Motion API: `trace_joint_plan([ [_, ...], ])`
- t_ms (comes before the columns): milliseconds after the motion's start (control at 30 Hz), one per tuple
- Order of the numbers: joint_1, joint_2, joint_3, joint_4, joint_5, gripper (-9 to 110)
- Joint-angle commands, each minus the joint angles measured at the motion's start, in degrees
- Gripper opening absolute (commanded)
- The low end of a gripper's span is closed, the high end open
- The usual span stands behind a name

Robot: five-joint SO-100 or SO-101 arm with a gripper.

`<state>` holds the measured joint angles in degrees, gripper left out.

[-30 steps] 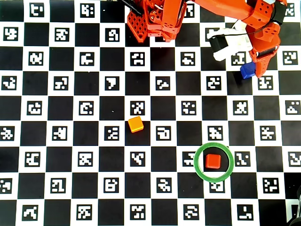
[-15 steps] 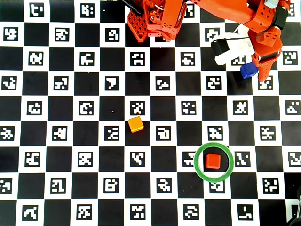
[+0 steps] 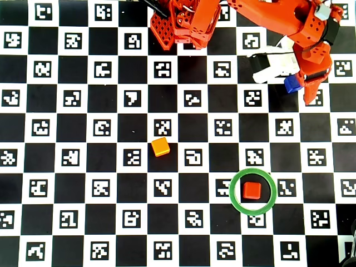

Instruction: Grab the red cube then put it in the green circle then put the blue cube on top and finally the orange cube on top

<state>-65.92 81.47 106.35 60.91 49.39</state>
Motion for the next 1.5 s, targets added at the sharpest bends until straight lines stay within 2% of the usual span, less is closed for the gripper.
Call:
trace_joint_plan([
  [0, 0.97, 0.62, -3.6, -0.35, -0.09, 42],
  [667, 0.44, -0.7, -2.72, -2.72, -0.79, 34],
  [1067, 0.88, -0.44, -2.72, -3.78, -2.64, 12],
  [1467, 1.14, -0.18, -3.25, -3.08, -5.1, 7],
])
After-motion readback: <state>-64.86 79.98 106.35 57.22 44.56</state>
